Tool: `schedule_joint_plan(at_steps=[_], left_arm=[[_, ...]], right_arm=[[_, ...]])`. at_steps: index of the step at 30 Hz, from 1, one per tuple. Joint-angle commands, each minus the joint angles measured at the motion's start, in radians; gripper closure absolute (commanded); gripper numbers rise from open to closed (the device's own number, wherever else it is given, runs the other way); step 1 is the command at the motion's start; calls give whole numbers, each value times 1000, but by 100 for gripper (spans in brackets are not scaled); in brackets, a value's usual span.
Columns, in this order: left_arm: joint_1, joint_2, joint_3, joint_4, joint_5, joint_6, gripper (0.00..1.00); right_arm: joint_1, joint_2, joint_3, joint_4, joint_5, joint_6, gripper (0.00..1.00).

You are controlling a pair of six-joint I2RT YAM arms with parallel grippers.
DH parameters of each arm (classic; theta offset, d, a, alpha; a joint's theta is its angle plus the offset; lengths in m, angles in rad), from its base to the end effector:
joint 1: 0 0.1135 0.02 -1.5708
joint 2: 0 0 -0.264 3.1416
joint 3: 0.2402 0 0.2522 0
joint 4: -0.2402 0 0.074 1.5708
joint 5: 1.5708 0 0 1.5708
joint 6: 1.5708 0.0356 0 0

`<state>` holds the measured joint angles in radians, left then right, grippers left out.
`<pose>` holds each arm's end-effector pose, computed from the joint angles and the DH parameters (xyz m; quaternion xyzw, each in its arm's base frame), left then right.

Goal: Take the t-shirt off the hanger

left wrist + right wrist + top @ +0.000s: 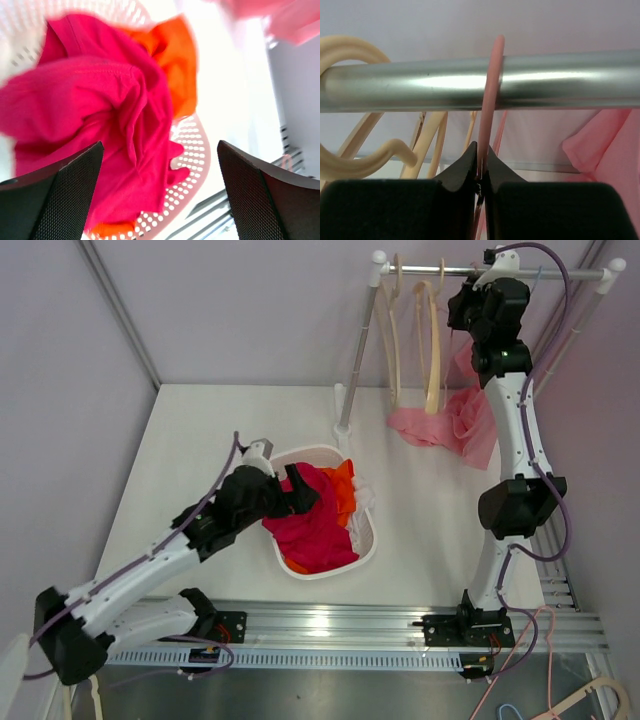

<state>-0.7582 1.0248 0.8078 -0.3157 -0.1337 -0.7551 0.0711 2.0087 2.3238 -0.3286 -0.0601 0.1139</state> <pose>0.1697 -0.1541 0.2895 -0.0318 0.8664 -0.2976 0.3997 0.4545 0.0345 0.4841 -0.0059 0.7118 0.0861 0.6970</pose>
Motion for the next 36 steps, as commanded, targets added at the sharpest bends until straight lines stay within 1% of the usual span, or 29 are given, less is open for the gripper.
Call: schedule_joint_plan(at_steps=[1,2,3,4,6,8,9,10,11,12,13,14,16,17,20,21,24,25,27,29,33,34,35,36], left_arm=[[0,-133,65,-117,-63,54,0],[0,-176,71,-144,-66,60,0],[0,-193,89,-164,-75,66,1],[0,-201,105,-178,-79,79,1],[0,-229,114,-207,-96,85,1],[0,-241,114,-214,-106,92,0],[0,-247,113,-214,-109,94,1],[0,-250,111,-218,-113,97,1],[0,-250,110,-220,-113,97,0],[0,-255,111,-220,-113,99,0],[0,-256,110,-221,-113,102,0],[0,-258,111,-221,-113,103,1],[0,-267,111,-221,-118,112,0],[0,-270,111,-224,-125,117,1],[0,-275,117,-226,-129,126,0],[0,-275,120,-226,-127,128,0],[0,-281,131,-229,-118,131,0],[0,-285,134,-230,-116,137,0],[0,-293,137,-232,-110,143,1],[0,-304,145,-243,-112,154,0],[0,-327,149,-258,-119,183,1],[0,-331,151,-269,-119,192,0],[0,-335,156,-273,-118,195,1],[2,-338,159,-281,-119,201,0]], right_arm=[[9,-86,-41,36,23,-22,89],[10,-93,-43,36,29,-20,81],[12,-96,-43,25,37,-19,69],[12,-100,-41,20,40,-17,69],[13,-103,-41,16,40,-14,88],[16,-108,-38,14,46,-13,88],[18,-110,-38,10,48,-11,85],[18,-113,-40,8,49,-13,78],[18,-120,-40,0,57,-13,62],[19,-125,-40,-3,59,-13,53],[19,-133,-40,-9,59,-14,46],[19,-152,-46,-18,92,-17,34],[19,-180,-61,-24,138,-22,25],[18,-214,-92,-23,152,-23,18],[7,-264,-132,-32,175,-26,9],[6,-289,-139,-42,186,-23,7],[-17,-332,-150,-79,259,-17,6],[-40,-343,-156,-82,305,-11,6],[-65,-357,-172,-87,309,10,7],[-134,-361,-164,-114,286,36,8],[-188,-294,-40,-233,255,58,9],[-194,-269,-3,-263,250,62,9],[-197,-221,69,-311,246,61,10],[-197,-197,94,-325,234,53,10]])
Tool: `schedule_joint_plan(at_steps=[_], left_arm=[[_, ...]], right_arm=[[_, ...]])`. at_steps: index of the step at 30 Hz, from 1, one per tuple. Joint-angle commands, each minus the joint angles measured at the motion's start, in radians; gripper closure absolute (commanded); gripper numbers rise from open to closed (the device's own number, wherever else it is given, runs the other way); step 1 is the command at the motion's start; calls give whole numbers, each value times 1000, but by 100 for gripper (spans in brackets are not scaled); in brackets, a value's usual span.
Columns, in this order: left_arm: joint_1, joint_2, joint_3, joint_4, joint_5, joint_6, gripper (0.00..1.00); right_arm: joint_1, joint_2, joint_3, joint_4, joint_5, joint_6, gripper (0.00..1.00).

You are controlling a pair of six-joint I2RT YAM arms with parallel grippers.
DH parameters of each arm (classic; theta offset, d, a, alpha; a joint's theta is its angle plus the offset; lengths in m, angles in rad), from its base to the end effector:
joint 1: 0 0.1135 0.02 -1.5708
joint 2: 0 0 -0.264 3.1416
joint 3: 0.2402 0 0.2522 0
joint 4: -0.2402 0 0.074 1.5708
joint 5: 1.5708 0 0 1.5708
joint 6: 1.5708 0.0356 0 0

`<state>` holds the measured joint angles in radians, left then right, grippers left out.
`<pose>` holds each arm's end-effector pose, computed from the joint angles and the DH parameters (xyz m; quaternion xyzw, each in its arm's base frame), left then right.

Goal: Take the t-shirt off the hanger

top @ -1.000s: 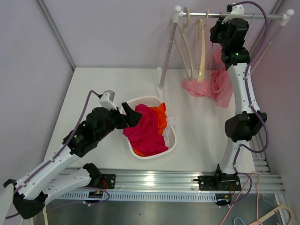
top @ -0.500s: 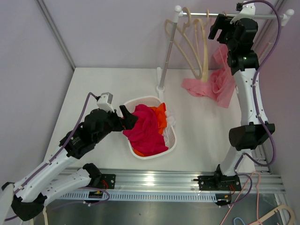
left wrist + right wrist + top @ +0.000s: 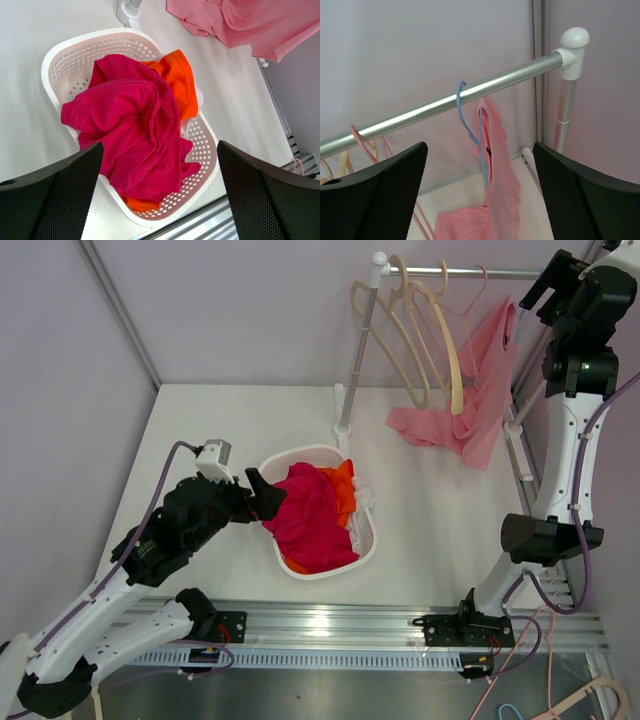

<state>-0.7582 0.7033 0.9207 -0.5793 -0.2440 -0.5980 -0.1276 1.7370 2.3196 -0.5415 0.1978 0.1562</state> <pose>0.1122 -0.0944 0.3572 -0.0036 0.8196 -0.2759 0.5021 0.3403 -0.0507 0.5632 0.1680 0.6720 -0.0581 0.7189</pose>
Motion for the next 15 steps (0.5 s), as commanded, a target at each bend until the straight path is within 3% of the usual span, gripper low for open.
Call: schedule_joint_plan(at_steps=[1,7,15], left_arm=[[0,-18,49,-27,-12,46,1],[0,-47,23,-5,-14,61,0],[0,-13,-26,38,-28,67,1]], right_arm=[[2,90,110,-120,-32,11,10],[3,160,115,-106,-66,14,12],[11,202,70,-22,-3,-35,13]])
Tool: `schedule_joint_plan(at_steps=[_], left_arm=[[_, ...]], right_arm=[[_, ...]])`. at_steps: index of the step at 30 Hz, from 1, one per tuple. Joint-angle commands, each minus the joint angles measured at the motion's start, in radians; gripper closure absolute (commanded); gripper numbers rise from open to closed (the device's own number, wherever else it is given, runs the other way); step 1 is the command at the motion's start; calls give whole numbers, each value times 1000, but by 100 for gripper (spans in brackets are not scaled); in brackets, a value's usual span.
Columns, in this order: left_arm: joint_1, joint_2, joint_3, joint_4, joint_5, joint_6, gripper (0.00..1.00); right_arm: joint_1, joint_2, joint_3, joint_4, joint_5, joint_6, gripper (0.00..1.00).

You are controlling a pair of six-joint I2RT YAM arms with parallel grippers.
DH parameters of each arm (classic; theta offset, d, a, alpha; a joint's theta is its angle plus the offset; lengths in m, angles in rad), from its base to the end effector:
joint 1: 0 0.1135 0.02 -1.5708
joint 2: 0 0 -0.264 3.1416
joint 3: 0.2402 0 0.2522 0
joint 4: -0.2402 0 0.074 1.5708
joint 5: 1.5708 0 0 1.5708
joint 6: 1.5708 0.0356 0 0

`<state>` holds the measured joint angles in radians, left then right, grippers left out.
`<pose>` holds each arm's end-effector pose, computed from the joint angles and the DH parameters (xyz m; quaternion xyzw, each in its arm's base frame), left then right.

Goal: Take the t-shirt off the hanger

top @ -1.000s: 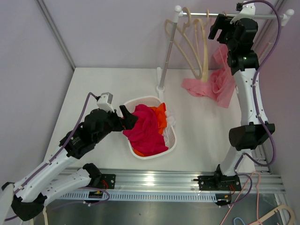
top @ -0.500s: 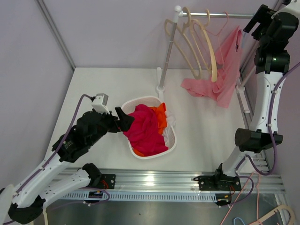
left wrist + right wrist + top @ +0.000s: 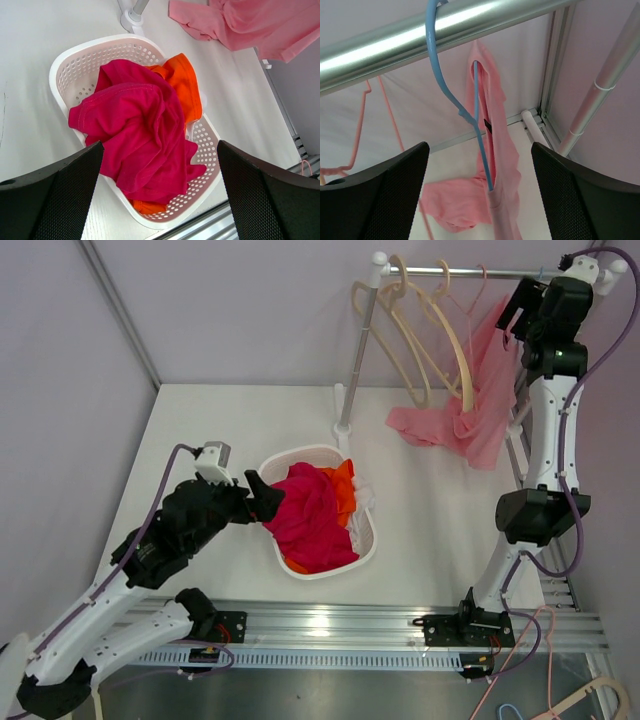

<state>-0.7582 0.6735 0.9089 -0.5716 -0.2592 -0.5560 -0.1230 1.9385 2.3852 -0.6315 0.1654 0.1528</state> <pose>0.1081 -0.0898 0.3579 0.0072 0.8120 -0.2672 0.5188 0.4133 -0.0570 0.4997 0.1577 0.7522 -0.0541 0.6375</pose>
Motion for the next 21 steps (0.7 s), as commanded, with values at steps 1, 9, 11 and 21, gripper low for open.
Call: schedule_joint_plan(at_steps=[1,9,11,21], left_arm=[[0,18,-15,38,-15,27,1],[0,34,-36,53,-37,18,0],[0,31,-44,53,-46,11,1],[0,11,-50,59,-60,11,1]], right_arm=[[8,17,6,73,31,-33,13],[10,111,37,131,31,-45,34],[8,123,37,142,29,-48,39],[25,76,32,217,40,-94,100]])
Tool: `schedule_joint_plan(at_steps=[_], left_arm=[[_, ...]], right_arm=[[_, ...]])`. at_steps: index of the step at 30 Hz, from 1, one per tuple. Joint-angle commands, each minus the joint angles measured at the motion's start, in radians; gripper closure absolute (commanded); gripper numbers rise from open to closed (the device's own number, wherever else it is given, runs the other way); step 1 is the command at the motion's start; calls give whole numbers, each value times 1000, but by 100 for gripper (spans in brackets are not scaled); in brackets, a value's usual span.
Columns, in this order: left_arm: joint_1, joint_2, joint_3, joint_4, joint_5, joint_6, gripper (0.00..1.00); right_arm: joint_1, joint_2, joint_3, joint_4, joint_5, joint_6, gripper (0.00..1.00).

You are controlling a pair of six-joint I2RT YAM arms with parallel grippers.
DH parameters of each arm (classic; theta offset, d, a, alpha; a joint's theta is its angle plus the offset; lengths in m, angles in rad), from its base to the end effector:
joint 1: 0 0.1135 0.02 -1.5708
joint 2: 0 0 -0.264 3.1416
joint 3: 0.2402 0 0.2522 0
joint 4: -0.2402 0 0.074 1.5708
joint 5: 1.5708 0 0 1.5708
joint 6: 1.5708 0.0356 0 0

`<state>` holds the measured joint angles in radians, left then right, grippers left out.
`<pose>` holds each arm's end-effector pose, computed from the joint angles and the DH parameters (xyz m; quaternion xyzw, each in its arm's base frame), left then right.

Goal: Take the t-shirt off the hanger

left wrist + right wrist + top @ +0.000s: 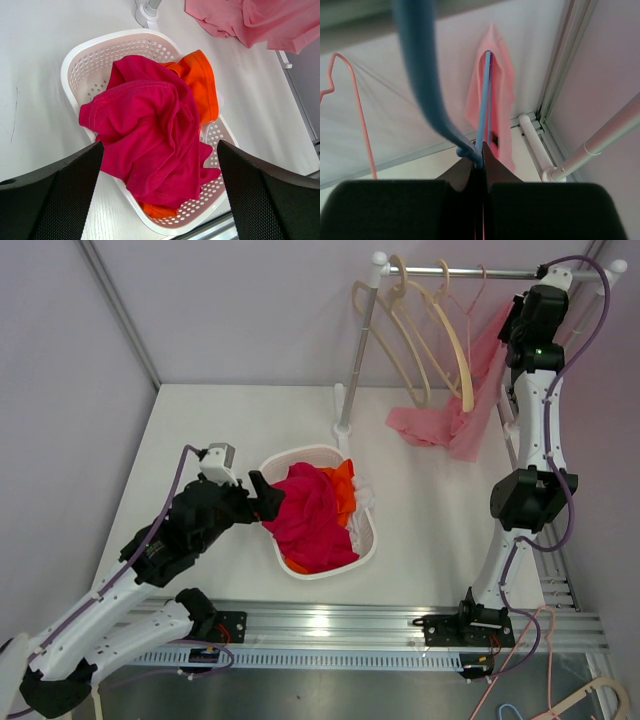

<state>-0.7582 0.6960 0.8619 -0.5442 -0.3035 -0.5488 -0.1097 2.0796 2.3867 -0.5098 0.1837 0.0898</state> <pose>0.1158 -0.0950 0.3425 0.0011 0.8223 -0.2382 0.5168 0.4672 -0.0580 0.4534 0.1345 0.7621 -0.0773 0.6285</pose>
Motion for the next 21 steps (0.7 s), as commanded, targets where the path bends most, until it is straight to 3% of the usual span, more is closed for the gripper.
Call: schedule_joint_plan(at_steps=[1,16,21], left_arm=[[0,-15,-3,32,-16,6,1],[0,-30,-7,30,-5,19,1],[-51,-27,14,43,9,55,1]], right_arm=[[13,-75,31,108,25,-41,100],[31,-206,43,27,16,-30,100],[82,-369,-166,30,39,2,100]])
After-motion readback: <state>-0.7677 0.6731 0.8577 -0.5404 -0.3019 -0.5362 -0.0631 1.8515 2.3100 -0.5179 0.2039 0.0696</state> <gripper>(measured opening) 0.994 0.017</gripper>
